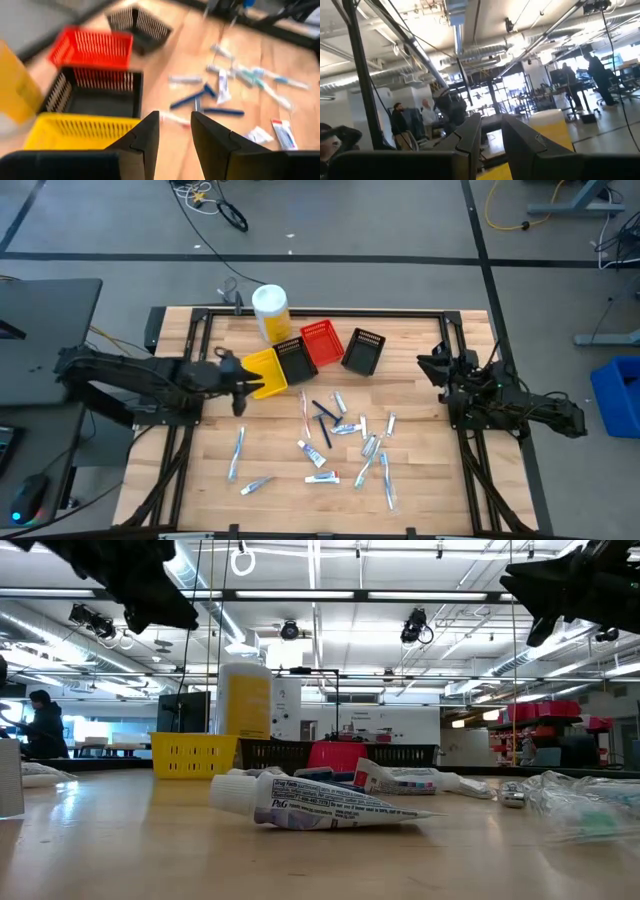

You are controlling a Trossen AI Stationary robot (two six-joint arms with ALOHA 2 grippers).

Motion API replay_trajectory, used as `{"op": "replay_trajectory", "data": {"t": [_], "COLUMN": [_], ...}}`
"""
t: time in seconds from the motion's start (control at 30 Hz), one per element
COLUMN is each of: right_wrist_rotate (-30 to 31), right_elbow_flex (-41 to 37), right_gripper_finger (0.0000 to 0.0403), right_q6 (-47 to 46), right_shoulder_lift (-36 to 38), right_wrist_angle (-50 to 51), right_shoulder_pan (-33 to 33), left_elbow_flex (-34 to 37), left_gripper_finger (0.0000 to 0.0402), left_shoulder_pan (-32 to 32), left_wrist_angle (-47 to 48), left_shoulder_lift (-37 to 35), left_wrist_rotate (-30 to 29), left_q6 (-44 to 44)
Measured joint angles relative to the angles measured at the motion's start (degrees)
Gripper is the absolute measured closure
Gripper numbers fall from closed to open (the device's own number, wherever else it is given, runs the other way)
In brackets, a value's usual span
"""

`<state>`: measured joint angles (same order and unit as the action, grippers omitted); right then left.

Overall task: Pick & Place Travel size toiletries
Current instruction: Put the blue toothbrush into the yellow bin

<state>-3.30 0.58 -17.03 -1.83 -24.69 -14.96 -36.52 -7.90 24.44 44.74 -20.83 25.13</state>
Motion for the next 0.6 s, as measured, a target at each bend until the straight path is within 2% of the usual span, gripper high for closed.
{"op": "replay_trajectory", "data": {"t": [0.13,0.2,0.37,0.6], "right_wrist_rotate": [0.1,0.1,0.2,-2.8], "right_elbow_flex": [0.0,0.0,0.0,0.0], "right_gripper_finger": [0.0316,0.0316,0.0317,0.0318], "right_q6": [1.2,1.4,3.2,5.5], "right_shoulder_lift": [0.0,0.0,0.0,-0.2], "right_wrist_angle": [1.3,1.7,4.6,19.2], "right_shoulder_pan": [0.0,0.0,0.0,0.0], "left_elbow_flex": [-6.4,-8.3,-10.3,-10.5], "left_gripper_finger": [0.0283,0.0283,0.0283,0.0284], "left_shoulder_pan": [0.0,-0.1,-1.5,-5.8], "left_wrist_angle": [7.5,7.9,8.9,18.1], "left_shoulder_lift": [7.6,10.3,14.3,17.4], "left_wrist_rotate": [5.2,8.1,11.8,17.5], "left_q6": [4.1,5.1,15.7,31.3]}}
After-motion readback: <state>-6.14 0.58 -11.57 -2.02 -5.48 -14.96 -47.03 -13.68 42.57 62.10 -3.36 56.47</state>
